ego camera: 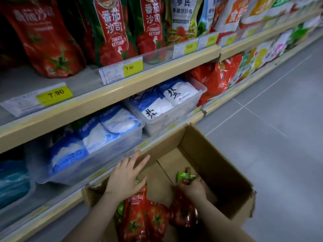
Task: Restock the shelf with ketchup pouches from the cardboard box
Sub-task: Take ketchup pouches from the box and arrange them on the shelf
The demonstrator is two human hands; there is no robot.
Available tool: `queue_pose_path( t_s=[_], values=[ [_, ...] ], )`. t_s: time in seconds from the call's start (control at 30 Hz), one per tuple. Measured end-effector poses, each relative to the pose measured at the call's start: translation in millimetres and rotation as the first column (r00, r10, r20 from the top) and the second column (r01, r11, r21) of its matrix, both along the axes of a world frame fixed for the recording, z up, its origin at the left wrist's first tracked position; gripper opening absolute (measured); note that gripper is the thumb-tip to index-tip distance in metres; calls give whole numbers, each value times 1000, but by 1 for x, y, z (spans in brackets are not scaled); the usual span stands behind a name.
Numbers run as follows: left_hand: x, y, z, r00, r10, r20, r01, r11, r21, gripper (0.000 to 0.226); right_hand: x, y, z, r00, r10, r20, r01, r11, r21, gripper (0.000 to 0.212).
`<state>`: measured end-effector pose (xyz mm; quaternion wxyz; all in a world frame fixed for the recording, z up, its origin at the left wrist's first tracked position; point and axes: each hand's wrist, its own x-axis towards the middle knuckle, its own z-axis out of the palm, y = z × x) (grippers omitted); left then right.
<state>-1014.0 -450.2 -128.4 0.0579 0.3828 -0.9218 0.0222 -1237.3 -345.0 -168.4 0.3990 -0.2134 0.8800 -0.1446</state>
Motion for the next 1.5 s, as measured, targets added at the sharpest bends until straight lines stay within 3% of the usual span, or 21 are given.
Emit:
queue_pose_path(
  t_s=[0.17,0.4,0.53,0.7,0.8,0.97,1.03,1.17,1.3,1.4,1.5],
  values=[
    [-1,-2,-5,1000,-1,-20,0,999,-36,72,3,-7,-18,991,-15,-131,24,997,68,110],
    [-3,-3,-2,1000,9,-7,-9,1000,-12,77,3,-12,-19,997,8,-79,-10,1000,-18,102],
    [-4,-5,6,999,26,27,-27,998,55,81,6,-8,-6,991,80,-108,-97,983,-158,95],
    [-1,-1,22,997,34,72,-42,993,112,85,8,-8,27,976,151,-159,-206,878,-432,93],
    [1,1,29,990,9,138,-41,973,229,89,9,-18,57,983,106,-152,-175,804,-568,94],
    [-1,4,52,997,36,62,-59,903,425,91,12,-41,122,977,119,-179,-211,695,-687,96],
    [-7,7,64,993,111,-41,-78,876,477,92,15,-47,148,972,130,-197,-234,653,-720,93],
    [-34,15,92,890,324,-321,-41,759,650,94,26,-55,192,959,128,-253,-280,572,-771,86],
    [-48,22,107,751,487,-445,55,626,778,56,42,-65,229,937,126,-325,-341,523,-781,90],
    [-48,23,112,603,591,-536,115,601,791,52,53,-66,246,946,132,-296,-321,505,-801,101],
    [-47,23,121,485,648,-588,87,633,769,51,61,-59,248,967,159,-199,-252,491,-834,111]
  ],
)
